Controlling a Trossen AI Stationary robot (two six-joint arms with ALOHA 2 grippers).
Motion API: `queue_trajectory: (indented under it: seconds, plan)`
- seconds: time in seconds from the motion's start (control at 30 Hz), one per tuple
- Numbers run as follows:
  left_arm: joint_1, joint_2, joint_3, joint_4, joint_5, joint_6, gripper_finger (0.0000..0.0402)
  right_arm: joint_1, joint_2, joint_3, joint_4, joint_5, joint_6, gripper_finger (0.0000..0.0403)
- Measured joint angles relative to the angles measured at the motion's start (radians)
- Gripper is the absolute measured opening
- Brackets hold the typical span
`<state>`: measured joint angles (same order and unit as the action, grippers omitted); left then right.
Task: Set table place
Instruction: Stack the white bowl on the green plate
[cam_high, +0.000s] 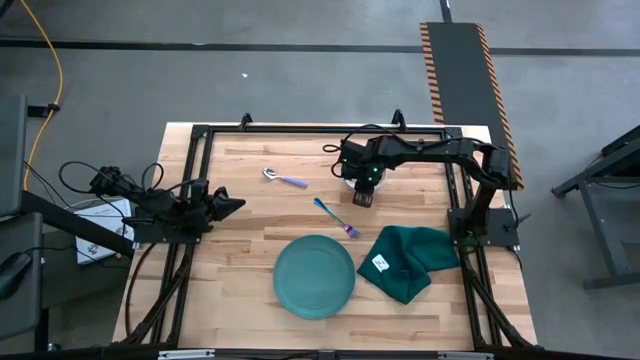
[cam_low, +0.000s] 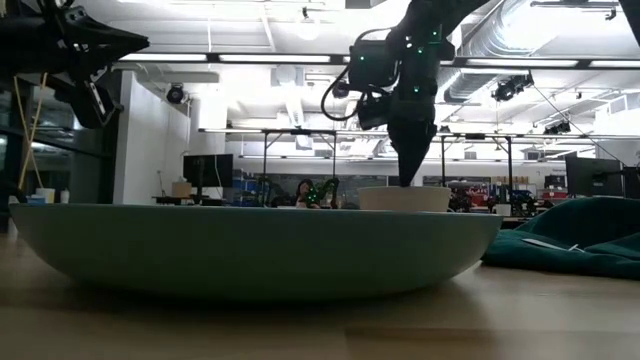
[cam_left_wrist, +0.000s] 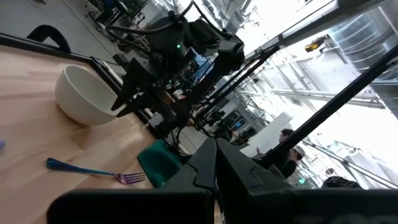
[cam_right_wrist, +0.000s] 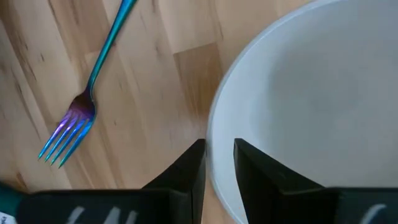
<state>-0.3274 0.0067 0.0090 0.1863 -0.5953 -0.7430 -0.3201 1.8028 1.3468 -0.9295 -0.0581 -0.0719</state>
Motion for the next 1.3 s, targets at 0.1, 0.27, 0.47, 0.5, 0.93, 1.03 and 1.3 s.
queue_trajectory:
  seconds: [0.1, 0.27, 0.47, 0.5, 0.93, 1.03, 1.3]
  plan:
    - [0.000, 0.000, 0.000, -0.013, 0.000, -0.015, 0.0001, -0.001, 0.004, 0.000, 0.007, 0.001, 0.001, 0.0075]
    - [0.000, 0.000, 0.000, -0.014, 0.000, -0.021, 0.0001, -0.001, 0.004, 0.000, 0.020, 0.001, -0.012, 0.0075]
    - [0.000, 0.000, 0.000, -0.015, 0.000, -0.022, 0.0001, -0.009, 0.010, 0.000, 0.030, 0.001, -0.011, 0.0075]
    - [0.000, 0.000, 0.000, -0.015, 0.000, -0.022, 0.0001, -0.011, 0.011, 0.000, 0.028, 0.001, -0.011, 0.0075]
    - [0.000, 0.000, 0.000, -0.015, 0.002, -0.022, 0.0001, -0.028, 0.011, 0.000, 0.029, -0.011, 0.004, 0.0075]
    - [0.000, 0.000, 0.000, -0.014, 0.004, -0.022, 0.0001, -0.028, 0.011, 0.000, 0.029, -0.014, 0.004, 0.0075]
    - [0.000, 0.000, 0.000, -0.014, 0.012, -0.025, 0.0001, -0.027, 0.011, 0.000, -0.015, -0.018, -0.006, 0.0075]
